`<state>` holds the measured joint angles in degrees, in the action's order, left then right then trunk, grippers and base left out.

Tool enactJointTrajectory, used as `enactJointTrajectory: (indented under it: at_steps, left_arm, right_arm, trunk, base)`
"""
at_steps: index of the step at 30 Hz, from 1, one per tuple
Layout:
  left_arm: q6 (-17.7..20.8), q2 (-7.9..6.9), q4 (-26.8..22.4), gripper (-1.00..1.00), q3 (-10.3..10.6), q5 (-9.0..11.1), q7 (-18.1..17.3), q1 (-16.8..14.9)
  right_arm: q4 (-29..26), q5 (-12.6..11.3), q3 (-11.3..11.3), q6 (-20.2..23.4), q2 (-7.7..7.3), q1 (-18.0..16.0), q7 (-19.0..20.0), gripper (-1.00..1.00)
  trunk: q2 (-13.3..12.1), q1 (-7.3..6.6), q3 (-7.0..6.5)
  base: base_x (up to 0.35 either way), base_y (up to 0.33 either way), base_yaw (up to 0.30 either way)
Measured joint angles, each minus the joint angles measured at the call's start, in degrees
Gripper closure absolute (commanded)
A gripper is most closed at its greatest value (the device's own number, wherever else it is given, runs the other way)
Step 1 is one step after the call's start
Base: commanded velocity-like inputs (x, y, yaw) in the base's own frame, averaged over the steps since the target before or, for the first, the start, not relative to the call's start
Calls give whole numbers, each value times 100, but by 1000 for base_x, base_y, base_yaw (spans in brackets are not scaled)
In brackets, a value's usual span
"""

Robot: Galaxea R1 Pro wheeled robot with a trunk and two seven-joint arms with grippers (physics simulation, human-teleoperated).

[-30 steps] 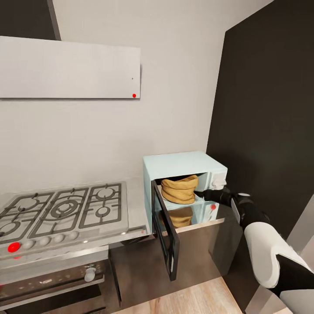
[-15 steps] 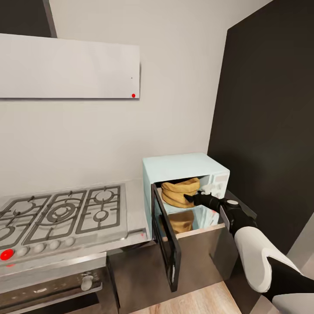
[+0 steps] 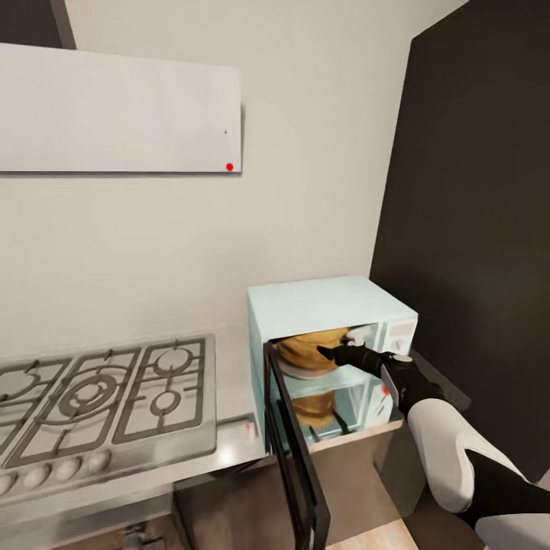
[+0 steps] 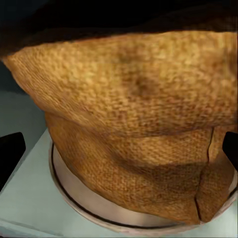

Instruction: In the kitchen, take the popcorn bag from the countertop, put it into the microwave, and heat it until the popcorn is cooked so the cooked popcorn ends up inside the bag.

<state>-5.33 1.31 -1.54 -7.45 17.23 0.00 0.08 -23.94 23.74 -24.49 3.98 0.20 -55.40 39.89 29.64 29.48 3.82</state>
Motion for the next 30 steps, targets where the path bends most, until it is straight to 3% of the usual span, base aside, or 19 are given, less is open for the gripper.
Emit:
enactJointTrajectory:
  at_steps: [4, 22, 23, 25, 27, 30]
  left_arm:
    - [-5, 4, -3, -100, -4, 4, 4, 0]
    - [-8, 25, -2, -100, -25, 13, 16, 0]
    - [-11, 25, -3, -100, -23, 11, 16, 0]
    - [-12, 31, -3, -100, -12, -2, 10, 1]
    - [-13, 33, -5, -100, -6, -4, 8, 1]
    - [-13, 34, -5, -100, -3, -8, 8, 0]
  right_arm:
    - [2, 13, 2, 0, -27, 0, -6, -100]
    - [-107, -1, -7, 110, -83, 0, -84, -100]
    - [-104, 35, -2, 206, -178, 0, -86, -100]
    - [31, 482, 10, 1076, -785, 7, -74, -100]
    - [263, 622, 13, 1317, -1101, 105, -64, -100]
    - [1007, 812, 16, 1419, -1408, 297, -81, -100]
  trunk:
    - [0, 3, 0]
    - [0, 5, -1]
    - [-1, 4, 0]
    - [-1, 5, 0]
    - [-1, 5, 0]
    - [-1, 5, 1]
  base:
    - [-60, 0, 0]
    - [-329, 0, 0]
    - [-334, 0, 0]
    - [-334, 0, 0]
    - [-334, 0, 0]
    - [-334, 0, 0]
